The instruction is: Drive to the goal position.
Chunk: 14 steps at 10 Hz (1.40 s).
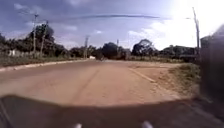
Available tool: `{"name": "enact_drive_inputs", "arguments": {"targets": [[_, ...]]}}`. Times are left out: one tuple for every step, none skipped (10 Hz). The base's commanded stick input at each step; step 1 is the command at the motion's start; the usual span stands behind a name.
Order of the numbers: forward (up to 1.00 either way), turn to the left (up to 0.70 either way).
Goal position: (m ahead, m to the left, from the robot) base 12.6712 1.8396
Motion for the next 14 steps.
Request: {"name": "enact_drive_inputs", "arguments": {"targets": [[0.68, 0.00], [0.68, 0.00], [0.68, 0.00], [0.69, 0.00], [0.69, 0.00], [0.70, 0.00], [0.70, 0.00], [0.70, 0.00], [0.70, 0.00], [0.70, 0.00], [0.70, 0.00], [0.70, 0.00], [0.70, 0.00], [0.70, 0.00]]}}
